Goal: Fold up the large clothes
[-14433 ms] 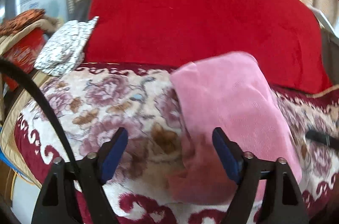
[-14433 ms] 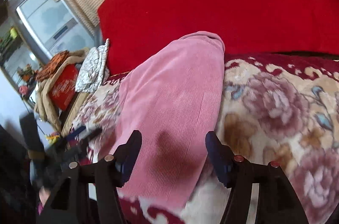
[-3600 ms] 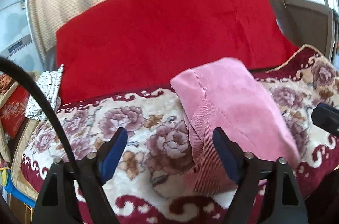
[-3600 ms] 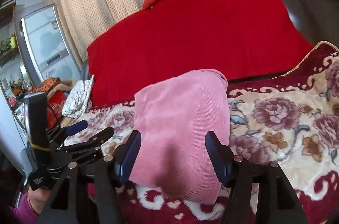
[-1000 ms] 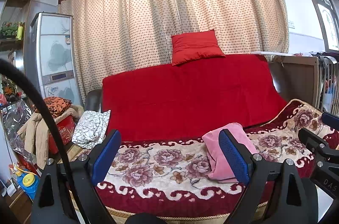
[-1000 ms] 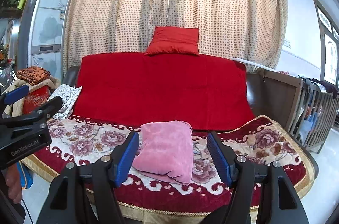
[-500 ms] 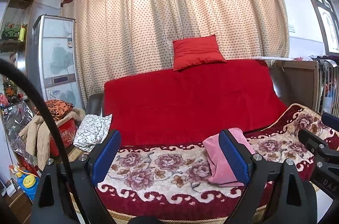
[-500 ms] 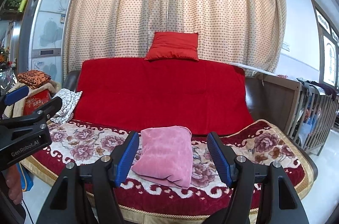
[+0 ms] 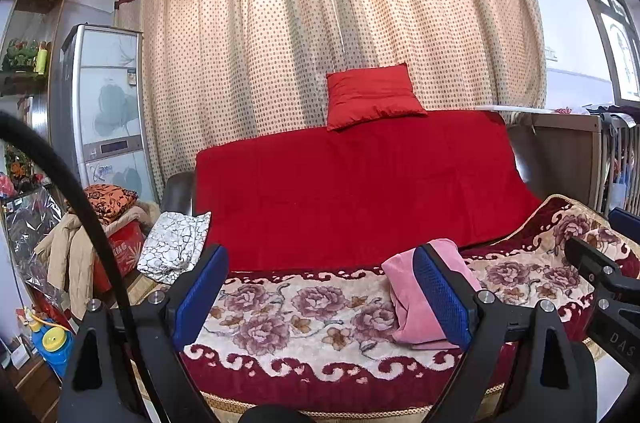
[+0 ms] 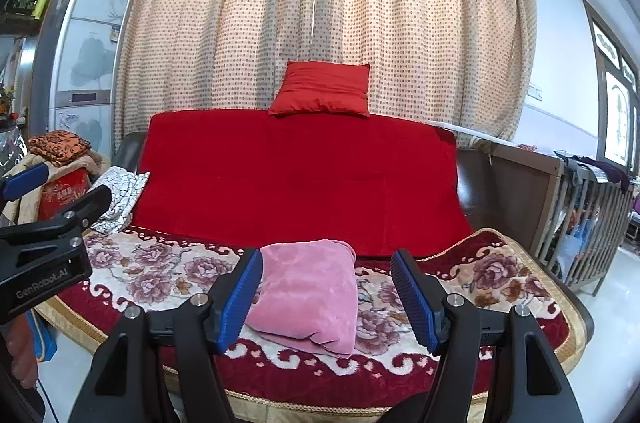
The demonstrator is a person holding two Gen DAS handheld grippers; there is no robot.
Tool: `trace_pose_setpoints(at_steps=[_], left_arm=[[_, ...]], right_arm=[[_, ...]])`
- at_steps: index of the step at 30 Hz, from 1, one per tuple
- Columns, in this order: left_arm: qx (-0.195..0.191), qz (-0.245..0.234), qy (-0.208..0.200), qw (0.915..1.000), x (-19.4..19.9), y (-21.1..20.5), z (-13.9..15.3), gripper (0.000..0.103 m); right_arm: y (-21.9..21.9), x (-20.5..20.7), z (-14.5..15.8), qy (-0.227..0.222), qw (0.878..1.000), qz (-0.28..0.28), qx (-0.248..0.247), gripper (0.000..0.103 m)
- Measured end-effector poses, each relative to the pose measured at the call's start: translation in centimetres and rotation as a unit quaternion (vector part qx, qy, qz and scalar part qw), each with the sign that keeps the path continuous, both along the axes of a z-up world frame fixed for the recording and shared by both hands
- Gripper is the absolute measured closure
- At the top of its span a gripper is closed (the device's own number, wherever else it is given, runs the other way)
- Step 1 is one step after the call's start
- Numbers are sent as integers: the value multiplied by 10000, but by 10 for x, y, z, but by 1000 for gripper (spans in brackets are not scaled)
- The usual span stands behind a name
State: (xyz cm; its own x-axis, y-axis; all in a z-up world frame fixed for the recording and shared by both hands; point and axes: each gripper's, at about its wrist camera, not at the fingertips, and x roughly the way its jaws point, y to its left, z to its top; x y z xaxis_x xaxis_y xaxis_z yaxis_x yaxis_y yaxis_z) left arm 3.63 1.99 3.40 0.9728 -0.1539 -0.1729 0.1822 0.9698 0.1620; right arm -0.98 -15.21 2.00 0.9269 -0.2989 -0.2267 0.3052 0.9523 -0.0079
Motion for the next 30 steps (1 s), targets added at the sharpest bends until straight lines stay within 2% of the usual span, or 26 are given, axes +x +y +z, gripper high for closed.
trace_pose_setpoints(at_steps=[19, 30], left_arm=[[15, -59, -45, 10000, -4, -2, 3, 10], [129, -545, 380, 9977, 19, -33, -20, 9]], right_arm=[[-4, -2, 1, 94, 9997, -211, 70, 32], [-26, 12, -12, 341, 9985, -395, 180, 30]])
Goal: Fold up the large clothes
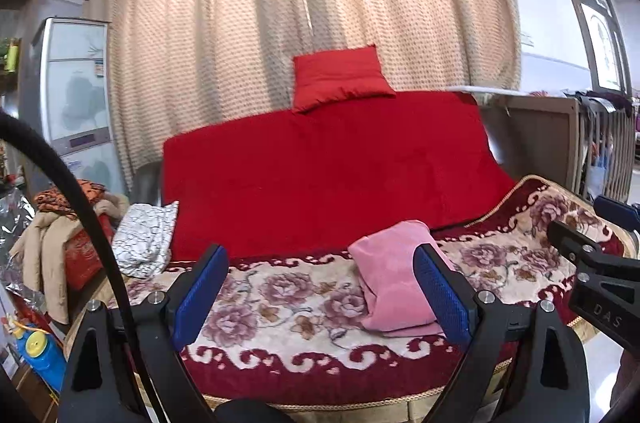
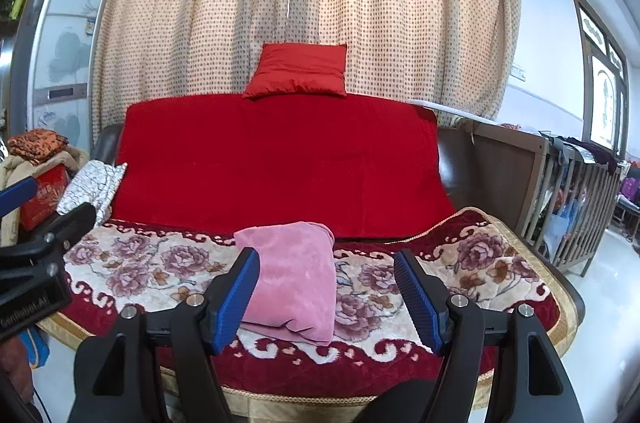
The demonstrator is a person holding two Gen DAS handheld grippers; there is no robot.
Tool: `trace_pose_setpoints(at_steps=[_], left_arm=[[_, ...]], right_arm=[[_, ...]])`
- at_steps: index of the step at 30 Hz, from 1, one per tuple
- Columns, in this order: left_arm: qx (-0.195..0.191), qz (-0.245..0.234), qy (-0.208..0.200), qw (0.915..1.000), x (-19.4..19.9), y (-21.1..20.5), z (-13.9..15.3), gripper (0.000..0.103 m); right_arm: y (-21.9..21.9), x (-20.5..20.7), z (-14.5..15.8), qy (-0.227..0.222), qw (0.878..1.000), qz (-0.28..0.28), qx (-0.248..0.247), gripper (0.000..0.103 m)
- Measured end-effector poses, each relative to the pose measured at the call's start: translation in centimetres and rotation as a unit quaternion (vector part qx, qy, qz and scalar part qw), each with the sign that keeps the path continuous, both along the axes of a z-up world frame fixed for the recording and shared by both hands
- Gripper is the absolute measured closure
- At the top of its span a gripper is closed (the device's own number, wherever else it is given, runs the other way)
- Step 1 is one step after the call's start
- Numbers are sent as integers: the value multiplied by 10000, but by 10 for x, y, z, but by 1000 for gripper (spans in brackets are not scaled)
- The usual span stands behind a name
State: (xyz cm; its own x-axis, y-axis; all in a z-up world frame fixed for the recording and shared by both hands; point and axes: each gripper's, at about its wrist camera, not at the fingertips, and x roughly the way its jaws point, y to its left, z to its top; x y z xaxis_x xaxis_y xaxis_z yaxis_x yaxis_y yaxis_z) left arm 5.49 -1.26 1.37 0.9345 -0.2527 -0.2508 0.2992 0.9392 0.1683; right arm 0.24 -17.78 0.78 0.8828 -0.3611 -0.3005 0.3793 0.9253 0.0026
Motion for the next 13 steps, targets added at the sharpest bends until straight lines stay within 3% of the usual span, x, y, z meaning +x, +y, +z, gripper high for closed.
trace_pose_setpoints(at_steps=[8, 13], left_arm=[[-101, -239, 221, 9994, 31, -20, -12, 9], [-299, -255, 13, 9992, 56, -21, -10, 9]], right_arm=[[-14, 43, -17, 357, 9994, 48, 14, 29], [-20, 73, -19, 411, 9991, 102, -103, 29]])
